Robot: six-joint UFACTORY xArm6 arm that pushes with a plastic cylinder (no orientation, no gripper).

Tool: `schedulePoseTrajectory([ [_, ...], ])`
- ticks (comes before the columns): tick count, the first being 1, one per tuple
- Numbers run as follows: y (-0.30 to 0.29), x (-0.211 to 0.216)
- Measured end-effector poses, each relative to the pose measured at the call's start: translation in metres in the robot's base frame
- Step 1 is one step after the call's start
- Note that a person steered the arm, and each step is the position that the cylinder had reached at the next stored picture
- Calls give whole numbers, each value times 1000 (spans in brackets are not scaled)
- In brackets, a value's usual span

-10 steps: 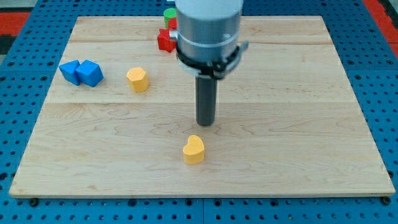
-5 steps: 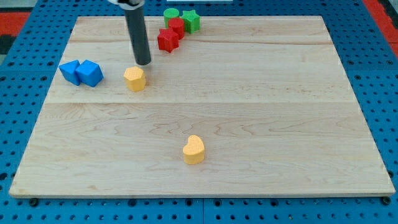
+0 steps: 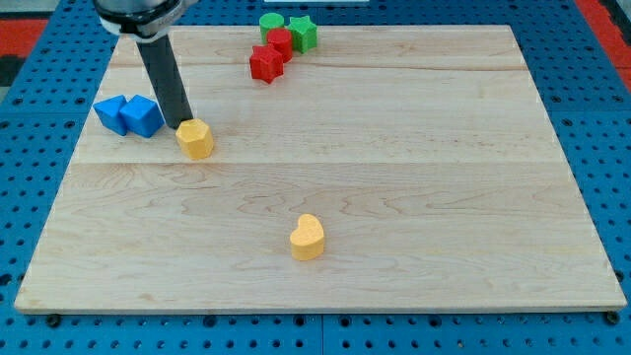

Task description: Push the yellow hexagon to the yellow heart

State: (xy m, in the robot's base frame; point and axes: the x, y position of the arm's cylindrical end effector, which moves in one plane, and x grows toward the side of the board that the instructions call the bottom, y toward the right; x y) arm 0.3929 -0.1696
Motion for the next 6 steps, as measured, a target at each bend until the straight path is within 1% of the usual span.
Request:
schedulePoseTrajectory([
  [2, 92, 63],
  [3, 115, 76],
  [4, 120, 48],
  [5, 112, 77],
  [6, 112, 98],
])
